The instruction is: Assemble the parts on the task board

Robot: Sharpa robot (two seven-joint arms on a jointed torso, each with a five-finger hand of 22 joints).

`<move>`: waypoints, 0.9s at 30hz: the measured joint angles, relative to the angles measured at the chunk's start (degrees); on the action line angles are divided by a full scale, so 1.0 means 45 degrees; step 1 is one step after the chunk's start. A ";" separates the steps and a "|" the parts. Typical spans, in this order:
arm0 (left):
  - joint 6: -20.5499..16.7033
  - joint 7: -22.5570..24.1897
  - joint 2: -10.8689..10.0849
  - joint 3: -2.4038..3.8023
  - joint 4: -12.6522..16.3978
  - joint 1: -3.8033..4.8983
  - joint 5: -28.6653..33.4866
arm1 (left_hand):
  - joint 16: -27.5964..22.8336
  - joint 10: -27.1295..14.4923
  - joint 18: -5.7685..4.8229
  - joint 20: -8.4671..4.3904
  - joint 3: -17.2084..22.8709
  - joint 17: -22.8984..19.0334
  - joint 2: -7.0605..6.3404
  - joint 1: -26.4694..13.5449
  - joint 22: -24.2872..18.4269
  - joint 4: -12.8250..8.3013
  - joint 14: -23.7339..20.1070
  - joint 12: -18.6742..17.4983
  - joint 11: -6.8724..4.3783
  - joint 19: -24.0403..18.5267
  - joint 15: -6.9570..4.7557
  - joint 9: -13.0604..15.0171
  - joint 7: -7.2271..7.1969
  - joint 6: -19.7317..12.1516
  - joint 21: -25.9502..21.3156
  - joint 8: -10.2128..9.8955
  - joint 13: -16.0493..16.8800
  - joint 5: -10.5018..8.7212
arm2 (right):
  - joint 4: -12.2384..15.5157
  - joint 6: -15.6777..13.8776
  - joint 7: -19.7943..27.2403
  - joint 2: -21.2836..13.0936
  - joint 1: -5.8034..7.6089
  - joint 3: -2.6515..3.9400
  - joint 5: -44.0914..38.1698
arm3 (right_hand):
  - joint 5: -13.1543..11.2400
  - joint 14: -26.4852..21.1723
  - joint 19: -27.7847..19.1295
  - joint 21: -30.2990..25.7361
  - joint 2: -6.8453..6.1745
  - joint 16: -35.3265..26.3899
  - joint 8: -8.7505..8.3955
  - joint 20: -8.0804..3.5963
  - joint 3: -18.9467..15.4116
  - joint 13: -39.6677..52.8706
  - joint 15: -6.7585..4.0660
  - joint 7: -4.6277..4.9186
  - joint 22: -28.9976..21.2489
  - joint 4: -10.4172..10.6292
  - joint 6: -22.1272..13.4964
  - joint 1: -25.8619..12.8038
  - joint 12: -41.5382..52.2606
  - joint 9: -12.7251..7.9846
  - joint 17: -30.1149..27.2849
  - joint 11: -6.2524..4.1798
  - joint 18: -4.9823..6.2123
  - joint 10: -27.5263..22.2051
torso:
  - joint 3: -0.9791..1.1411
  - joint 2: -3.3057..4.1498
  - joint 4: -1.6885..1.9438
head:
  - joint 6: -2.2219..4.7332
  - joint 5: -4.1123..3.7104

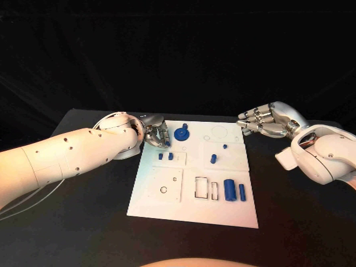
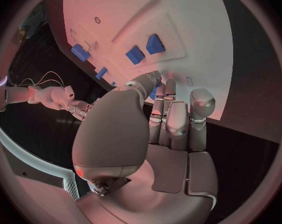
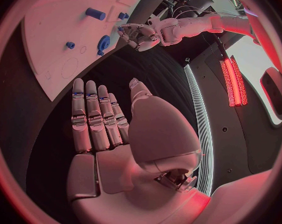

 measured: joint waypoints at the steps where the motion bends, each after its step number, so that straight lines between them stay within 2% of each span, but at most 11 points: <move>1: 0.0014 -0.0005 0.0007 -0.0001 -0.0003 -0.0001 -0.0007 | 0.0000 0.0000 -0.0001 0.0000 0.0000 -0.0010 0.0000 0.0000 -0.0021 0.0000 0.0000 0.0000 0.0000 0.0000 0.0000 0.0000 0.0000 0.0000 0.0000 0.0000 0.0000 0.0000 | 0.0000 0.0000 0.0000 0.0000 0.0000 0.0000 0.0000 | 0.0000 0.0000 0.0000 0.0000 0.0000 0.0000 0.0000 0.0000 0.0000 0.0000 0.0000 0.0000 0.0000 0.0000 0.0000 0.0000 0.0000 0.0000 0.0000 0.0000 0.0000 0.0000 | 0.0000 -0.0001 0.0001 | 0.0000 0.0000; 27: 0.0230 -0.0059 0.0085 0.0008 -0.0079 0.0005 -0.0128 | 0.0000 0.0000 -0.0001 0.0000 -0.0034 -0.0060 0.0000 0.0000 -0.0065 -0.0035 0.0000 0.0000 0.0000 0.0000 0.0000 -0.0002 0.0000 -0.0001 -0.0068 -0.0046 -0.0004 0.0000 | -0.0001 0.0002 0.0006 0.0011 -0.0001 0.0000 0.0008 | 0.0000 0.0000 0.0000 0.0000 0.0000 0.0000 0.0000 0.0000 0.0000 0.0000 0.0000 0.0000 0.0001 0.0000 0.0000 0.0000 0.0000 0.0000 0.0001 0.0000 0.0000 0.0000 | 0.0001 -0.0001 0.0002 | -0.0038 -0.0017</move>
